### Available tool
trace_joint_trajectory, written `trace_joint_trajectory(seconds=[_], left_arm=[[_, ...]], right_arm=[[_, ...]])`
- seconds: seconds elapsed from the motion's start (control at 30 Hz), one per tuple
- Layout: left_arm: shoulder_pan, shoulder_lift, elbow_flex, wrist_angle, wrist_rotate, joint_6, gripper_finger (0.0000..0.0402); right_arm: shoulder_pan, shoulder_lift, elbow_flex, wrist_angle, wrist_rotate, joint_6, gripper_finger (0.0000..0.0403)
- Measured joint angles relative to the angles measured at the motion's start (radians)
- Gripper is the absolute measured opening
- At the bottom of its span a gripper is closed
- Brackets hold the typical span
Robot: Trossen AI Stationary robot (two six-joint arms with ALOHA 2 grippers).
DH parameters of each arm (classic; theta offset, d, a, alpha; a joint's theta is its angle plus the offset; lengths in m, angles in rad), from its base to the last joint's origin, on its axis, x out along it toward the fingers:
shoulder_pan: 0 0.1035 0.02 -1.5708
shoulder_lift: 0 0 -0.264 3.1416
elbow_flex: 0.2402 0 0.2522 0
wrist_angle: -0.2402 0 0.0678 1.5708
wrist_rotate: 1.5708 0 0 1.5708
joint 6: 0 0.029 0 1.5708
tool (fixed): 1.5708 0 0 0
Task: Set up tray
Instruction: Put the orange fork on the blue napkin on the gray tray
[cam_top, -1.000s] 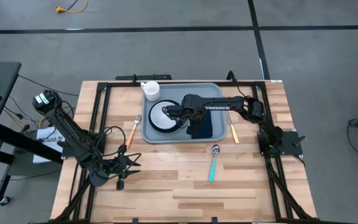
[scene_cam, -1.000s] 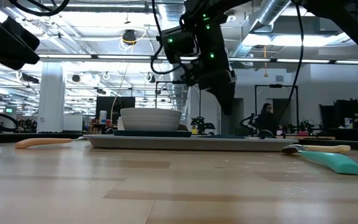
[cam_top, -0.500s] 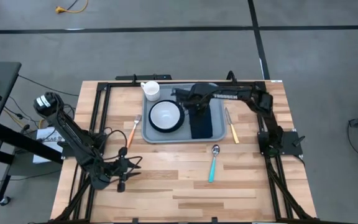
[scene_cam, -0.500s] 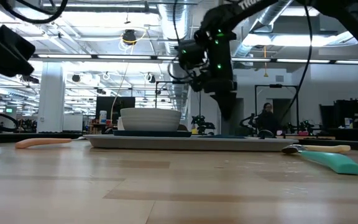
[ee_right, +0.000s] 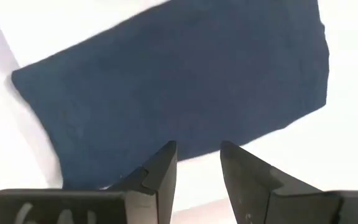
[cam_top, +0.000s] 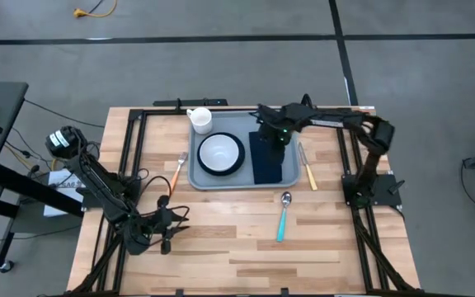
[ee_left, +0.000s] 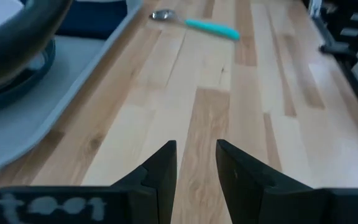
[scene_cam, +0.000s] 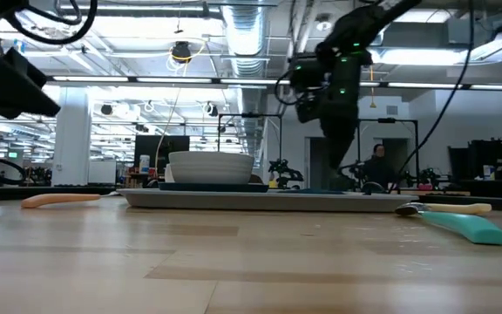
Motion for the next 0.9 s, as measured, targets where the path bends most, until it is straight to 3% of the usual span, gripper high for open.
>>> trace_joint_trajectory(seconds=[0.3,0.53,0.77,0.9], left_arm=[[0.001,0.0,0.0,0.088,-0.008,0.074,0.01],[0.002,-0.001,0.0,0.136,-0.053,0.067,0.01],[0.005,-0.001,0.0,0.178,-0.065,0.057,0.01],[0.02,-0.001,0.0,0.178,-0.077,0.011,0.01]], right_arm=[[0.103,-0.219,-0.362,0.362,0.013,0.073,0.0116],[0.262,-0.245,-0.447,0.401,0.029,0.288,0.0116],[0.485,-0.245,-0.45,0.329,0.184,0.582,0.0116],[0.628,-0.245,-0.45,0.331,0.361,0.765,0.0116]])
